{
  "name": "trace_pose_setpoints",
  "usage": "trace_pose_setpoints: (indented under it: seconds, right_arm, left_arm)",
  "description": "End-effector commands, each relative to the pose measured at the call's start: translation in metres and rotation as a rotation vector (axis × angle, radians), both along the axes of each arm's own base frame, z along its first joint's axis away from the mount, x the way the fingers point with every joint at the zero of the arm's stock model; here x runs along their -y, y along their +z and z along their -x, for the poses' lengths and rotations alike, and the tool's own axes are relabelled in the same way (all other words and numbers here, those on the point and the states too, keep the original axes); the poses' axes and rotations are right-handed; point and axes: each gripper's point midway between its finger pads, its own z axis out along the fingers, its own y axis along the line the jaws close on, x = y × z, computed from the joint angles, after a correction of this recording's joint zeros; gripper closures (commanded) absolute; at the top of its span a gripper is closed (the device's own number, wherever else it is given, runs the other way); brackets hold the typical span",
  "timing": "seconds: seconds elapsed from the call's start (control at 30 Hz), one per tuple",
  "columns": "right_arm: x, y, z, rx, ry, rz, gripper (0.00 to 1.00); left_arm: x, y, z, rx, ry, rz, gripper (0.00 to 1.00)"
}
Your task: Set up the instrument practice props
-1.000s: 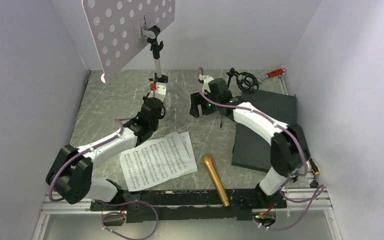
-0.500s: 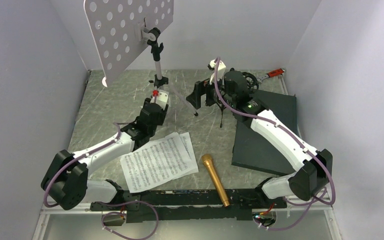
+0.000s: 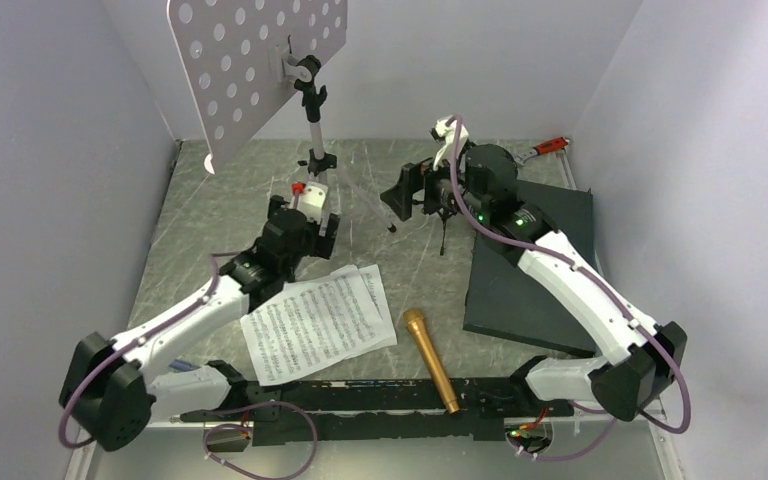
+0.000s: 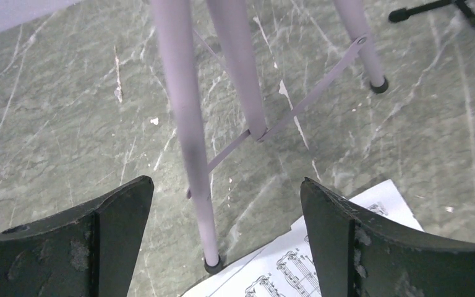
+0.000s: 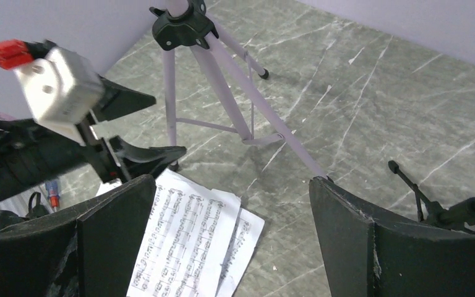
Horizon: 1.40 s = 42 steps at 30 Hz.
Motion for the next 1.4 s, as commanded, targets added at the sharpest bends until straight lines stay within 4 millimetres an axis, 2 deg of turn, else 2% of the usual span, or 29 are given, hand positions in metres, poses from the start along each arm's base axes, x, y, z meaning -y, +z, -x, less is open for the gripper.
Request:
trace_pose_setpoints:
  seconds: [0.0, 0.3, 0.43, 0.67, 0.83, 0.97, 1.07, 1.27, 1.37]
  right_arm:
    - [0.015, 0.012, 0.012, 0.029, -0.025, 0.001, 0.00]
    - [0.016, 0.017, 0.032, 0.006, 0.014, -0.038, 0.00]
    - [0.018, 0.020, 0.037, 0.002, 0.023, -0.039, 0.00]
    - [0.017, 0.024, 0.044, -0.003, 0.044, -0.047, 0.00]
    - [0.017, 0.024, 0.047, -0.006, 0.056, -0.047, 0.00]
    - [0.015, 0.022, 0.048, -0.015, 0.069, -0.043, 0.00]
    - [0.014, 0.021, 0.048, -0.021, 0.077, -0.038, 0.00]
    - [0.012, 0.017, 0.049, -0.033, 0.094, -0.030, 0.00]
    - [0.011, 0.015, 0.050, -0.038, 0.101, -0.027, 0.00]
  left_arm:
    - [-0.001, 0.031, 0.021, 0.014, -0.032, 0.092, 0.06]
    - [-0.026, 0.092, 0.072, -0.001, -0.069, 0.148, 0.06]
    - [-0.050, 0.110, 0.091, -0.042, 0.000, 0.135, 0.06]
    - [-0.067, 0.150, 0.106, -0.058, 0.028, 0.107, 0.06]
    - [-0.079, 0.166, 0.112, -0.064, 0.068, 0.085, 0.06]
    - [-0.085, 0.167, 0.115, -0.091, 0.086, 0.051, 0.06]
    - [-0.081, 0.162, 0.115, -0.121, 0.068, 0.040, 0.05]
    - [-0.063, 0.136, 0.110, -0.233, 0.006, 0.066, 0.05]
    - [-0.067, 0.117, 0.102, -0.319, 0.001, 0.144, 0.05]
